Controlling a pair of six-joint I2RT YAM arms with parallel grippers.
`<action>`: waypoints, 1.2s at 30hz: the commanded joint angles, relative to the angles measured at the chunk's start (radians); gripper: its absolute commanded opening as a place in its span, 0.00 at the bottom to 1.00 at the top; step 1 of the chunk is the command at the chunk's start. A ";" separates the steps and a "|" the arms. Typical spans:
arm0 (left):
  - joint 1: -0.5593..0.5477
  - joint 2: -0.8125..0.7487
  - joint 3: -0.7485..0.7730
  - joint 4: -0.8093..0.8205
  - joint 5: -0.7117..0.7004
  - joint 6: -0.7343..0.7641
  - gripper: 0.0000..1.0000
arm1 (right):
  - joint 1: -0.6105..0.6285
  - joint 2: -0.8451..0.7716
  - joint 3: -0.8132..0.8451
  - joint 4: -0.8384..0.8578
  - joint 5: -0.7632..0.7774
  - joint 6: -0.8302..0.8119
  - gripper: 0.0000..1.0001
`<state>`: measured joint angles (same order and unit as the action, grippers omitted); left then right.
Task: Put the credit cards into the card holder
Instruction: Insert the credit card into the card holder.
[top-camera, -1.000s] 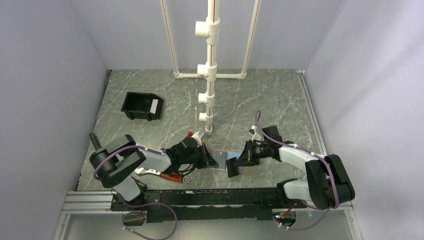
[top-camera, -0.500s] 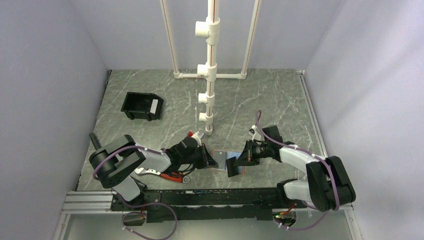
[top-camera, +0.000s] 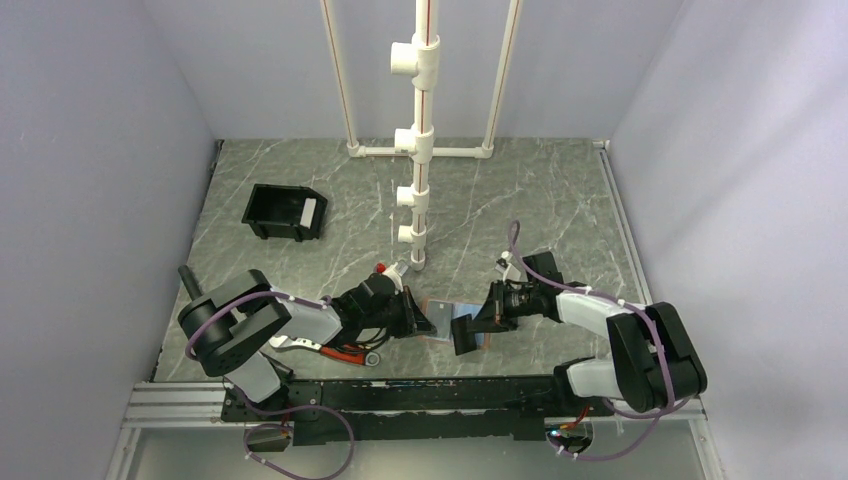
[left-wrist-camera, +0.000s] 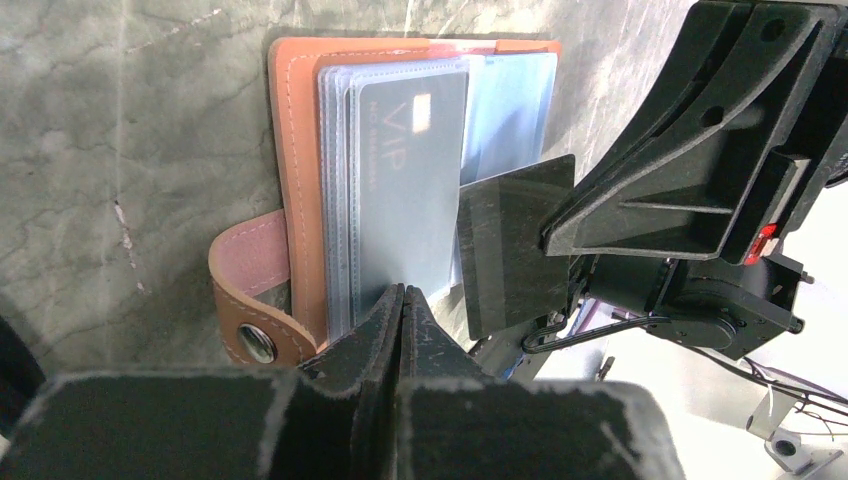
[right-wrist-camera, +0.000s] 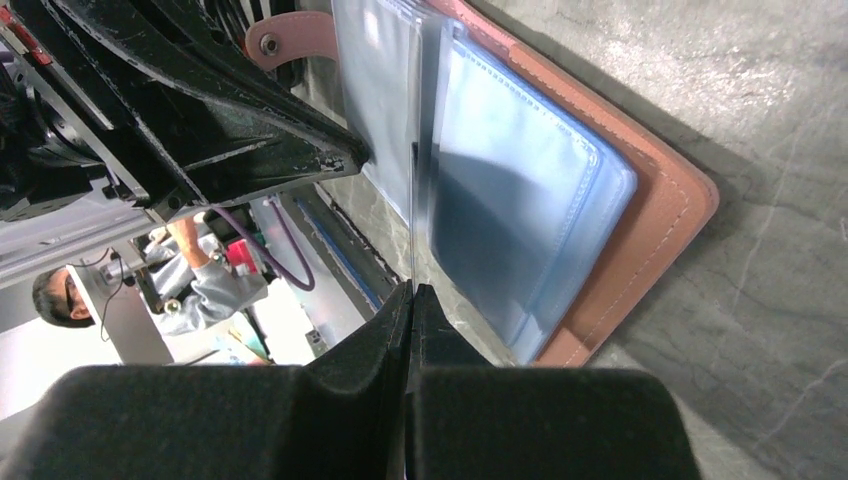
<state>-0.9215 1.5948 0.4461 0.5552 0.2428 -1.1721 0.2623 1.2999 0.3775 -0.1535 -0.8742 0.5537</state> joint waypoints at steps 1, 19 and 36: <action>-0.001 -0.012 -0.002 -0.016 -0.022 -0.001 0.05 | -0.005 0.017 -0.004 0.067 -0.026 -0.010 0.00; -0.001 -0.015 -0.027 0.001 -0.028 -0.018 0.05 | -0.005 0.164 0.049 0.263 0.006 -0.016 0.00; -0.001 -0.005 -0.039 0.024 -0.027 -0.026 0.05 | -0.009 0.203 0.028 0.372 0.045 0.022 0.00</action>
<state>-0.9215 1.5932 0.4248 0.5869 0.2375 -1.1988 0.2584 1.4883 0.4015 0.1318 -0.8909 0.5724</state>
